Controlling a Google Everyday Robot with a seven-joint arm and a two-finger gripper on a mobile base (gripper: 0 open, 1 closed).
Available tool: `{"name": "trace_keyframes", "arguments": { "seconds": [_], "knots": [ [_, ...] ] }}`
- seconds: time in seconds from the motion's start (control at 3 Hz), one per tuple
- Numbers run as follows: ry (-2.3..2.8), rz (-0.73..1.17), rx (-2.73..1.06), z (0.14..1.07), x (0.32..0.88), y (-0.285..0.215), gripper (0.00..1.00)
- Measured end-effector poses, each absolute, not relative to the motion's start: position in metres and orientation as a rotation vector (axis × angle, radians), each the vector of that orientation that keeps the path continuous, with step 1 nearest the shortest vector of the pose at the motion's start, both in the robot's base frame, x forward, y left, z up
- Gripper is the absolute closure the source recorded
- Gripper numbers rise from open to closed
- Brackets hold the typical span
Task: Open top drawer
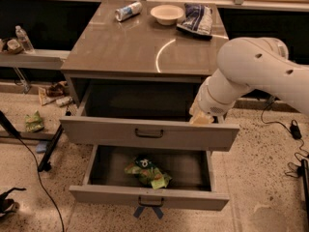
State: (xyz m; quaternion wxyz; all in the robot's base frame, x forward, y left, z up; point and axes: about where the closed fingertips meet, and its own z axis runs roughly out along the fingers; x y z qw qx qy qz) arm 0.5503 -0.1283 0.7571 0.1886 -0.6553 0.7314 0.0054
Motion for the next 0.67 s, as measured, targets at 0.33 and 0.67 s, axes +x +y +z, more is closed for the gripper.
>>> {"name": "trace_keyframes", "arguments": {
  "seconds": [0.33, 0.67],
  "knots": [
    [2.027, -0.048, -1.838, 0.764, 0.554, -0.129, 0.9],
    [1.976, -0.116, -1.834, 0.762, 0.573, -0.118, 1.0]
  ]
}}
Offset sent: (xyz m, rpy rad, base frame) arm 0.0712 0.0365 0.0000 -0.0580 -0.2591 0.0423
